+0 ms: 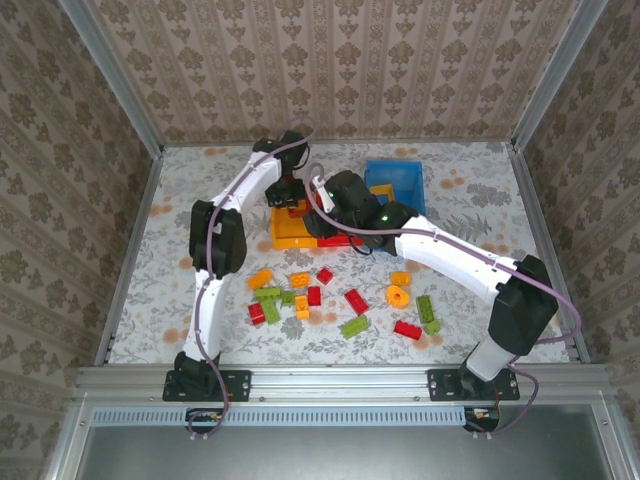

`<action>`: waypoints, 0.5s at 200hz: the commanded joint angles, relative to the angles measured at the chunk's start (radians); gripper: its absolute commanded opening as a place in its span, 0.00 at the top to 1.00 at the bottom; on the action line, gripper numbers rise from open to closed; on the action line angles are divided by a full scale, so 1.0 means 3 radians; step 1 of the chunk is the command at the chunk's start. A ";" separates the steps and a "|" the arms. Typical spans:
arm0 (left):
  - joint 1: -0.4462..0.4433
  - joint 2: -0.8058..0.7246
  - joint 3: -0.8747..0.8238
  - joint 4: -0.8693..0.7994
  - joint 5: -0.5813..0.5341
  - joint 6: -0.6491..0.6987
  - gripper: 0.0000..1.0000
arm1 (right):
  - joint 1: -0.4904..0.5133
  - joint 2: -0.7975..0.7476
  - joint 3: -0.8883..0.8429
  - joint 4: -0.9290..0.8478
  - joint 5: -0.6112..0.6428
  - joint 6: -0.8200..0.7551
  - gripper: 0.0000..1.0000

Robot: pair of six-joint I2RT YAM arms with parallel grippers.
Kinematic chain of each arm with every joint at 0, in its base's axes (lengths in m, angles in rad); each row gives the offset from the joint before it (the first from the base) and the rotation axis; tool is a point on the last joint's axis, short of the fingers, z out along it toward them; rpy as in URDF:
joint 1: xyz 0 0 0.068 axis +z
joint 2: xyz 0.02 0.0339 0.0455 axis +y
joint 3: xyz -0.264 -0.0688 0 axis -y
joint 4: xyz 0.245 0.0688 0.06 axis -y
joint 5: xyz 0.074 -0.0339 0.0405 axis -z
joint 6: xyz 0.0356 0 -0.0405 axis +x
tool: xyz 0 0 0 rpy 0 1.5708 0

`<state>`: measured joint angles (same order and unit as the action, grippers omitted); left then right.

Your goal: Sort the legos into containers by color

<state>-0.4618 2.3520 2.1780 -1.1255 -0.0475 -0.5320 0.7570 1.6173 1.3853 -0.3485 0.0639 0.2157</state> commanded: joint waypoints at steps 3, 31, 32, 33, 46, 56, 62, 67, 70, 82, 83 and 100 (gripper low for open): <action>-0.0076 -0.0043 0.0003 0.0029 0.0110 0.0029 0.76 | -0.0040 -0.0235 -0.0178 -0.0079 0.0079 0.0113 0.50; -0.0079 -0.0193 -0.0108 0.0050 0.0092 0.0005 0.68 | -0.0101 -0.0433 -0.0413 -0.0095 0.0119 0.0173 0.49; -0.0078 -0.0197 -0.0110 0.0053 0.0089 0.0005 0.68 | -0.0100 -0.0437 -0.0424 -0.0095 0.0122 0.0177 0.49; -0.0077 -0.0206 -0.0113 0.0054 0.0088 0.0004 0.68 | -0.0103 -0.0447 -0.0432 -0.0096 0.0123 0.0182 0.48; -0.0078 -0.0282 -0.0128 0.0055 0.0084 -0.0006 0.67 | -0.0145 -0.0549 -0.0538 -0.0104 0.0134 0.0222 0.48; -0.0083 -0.0340 -0.0127 0.0055 0.0082 -0.0009 0.67 | -0.0175 -0.0628 -0.0613 -0.0125 0.0143 0.0255 0.48; -0.0082 -0.0374 -0.0128 0.0055 0.0082 -0.0014 0.66 | -0.0193 -0.0678 -0.0658 -0.0145 0.0159 0.0267 0.48; -0.0082 -0.0402 -0.0127 0.0052 0.0081 -0.0021 0.65 | -0.0204 -0.0720 -0.0693 -0.0163 0.0176 0.0274 0.48; -0.0082 -0.0423 -0.0127 0.0050 0.0074 -0.0022 0.64 | -0.0209 -0.0728 -0.0718 -0.0178 0.0190 0.0283 0.48; -0.0082 -0.0495 -0.0144 0.0035 0.0054 -0.0042 0.62 | -0.0253 -0.0896 -0.0829 -0.0230 0.0231 0.0334 0.48; -0.0082 -0.0501 -0.0146 0.0035 0.0053 -0.0044 0.62 | -0.0256 -0.0909 -0.0839 -0.0235 0.0231 0.0339 0.48; -0.0082 -0.0596 -0.0192 0.0047 0.0076 -0.0082 0.58 | -0.0343 -0.1083 -0.1036 -0.0282 0.0242 0.0457 0.48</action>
<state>-0.4866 2.2776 2.1307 -1.1084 -0.0292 -0.5354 0.6834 1.3788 1.1404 -0.3790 0.0990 0.2913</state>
